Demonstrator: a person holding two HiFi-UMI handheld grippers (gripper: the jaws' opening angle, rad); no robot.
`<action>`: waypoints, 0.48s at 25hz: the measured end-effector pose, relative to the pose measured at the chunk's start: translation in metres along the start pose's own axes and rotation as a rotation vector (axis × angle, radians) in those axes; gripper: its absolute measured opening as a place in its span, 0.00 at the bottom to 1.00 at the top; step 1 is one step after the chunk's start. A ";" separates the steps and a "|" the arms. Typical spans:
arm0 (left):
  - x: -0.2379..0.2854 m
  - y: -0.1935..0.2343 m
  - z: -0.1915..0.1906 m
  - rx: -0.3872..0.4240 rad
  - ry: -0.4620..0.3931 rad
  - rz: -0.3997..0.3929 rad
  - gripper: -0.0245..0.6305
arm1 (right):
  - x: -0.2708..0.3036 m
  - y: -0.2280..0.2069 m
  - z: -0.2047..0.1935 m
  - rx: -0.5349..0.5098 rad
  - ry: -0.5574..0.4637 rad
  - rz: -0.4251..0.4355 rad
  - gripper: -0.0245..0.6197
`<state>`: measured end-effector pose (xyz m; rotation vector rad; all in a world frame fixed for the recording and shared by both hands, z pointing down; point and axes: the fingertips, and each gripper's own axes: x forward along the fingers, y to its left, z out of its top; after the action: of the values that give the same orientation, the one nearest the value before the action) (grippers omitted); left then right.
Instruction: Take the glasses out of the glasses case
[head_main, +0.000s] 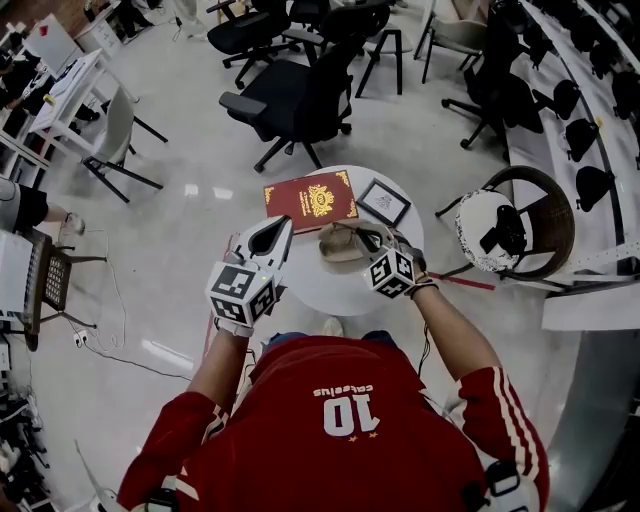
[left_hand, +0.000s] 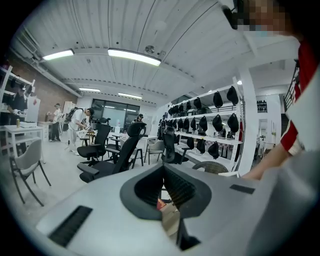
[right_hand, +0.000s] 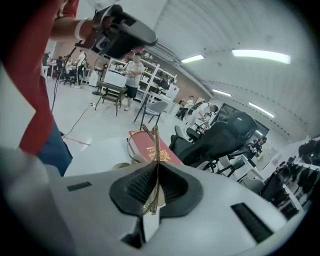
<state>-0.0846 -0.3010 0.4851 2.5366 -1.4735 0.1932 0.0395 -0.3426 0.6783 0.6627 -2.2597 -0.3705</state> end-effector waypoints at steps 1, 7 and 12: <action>-0.002 -0.002 0.002 0.007 -0.002 -0.005 0.05 | -0.007 -0.002 0.006 0.015 -0.014 -0.006 0.08; -0.010 -0.016 0.007 0.019 -0.013 -0.026 0.05 | -0.051 -0.013 0.036 0.166 -0.091 -0.059 0.08; -0.009 -0.021 0.014 0.051 -0.037 -0.043 0.05 | -0.083 -0.033 0.059 0.316 -0.170 -0.125 0.08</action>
<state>-0.0706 -0.2869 0.4671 2.6235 -1.4434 0.1807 0.0571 -0.3198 0.5751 0.9700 -2.4721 -0.1317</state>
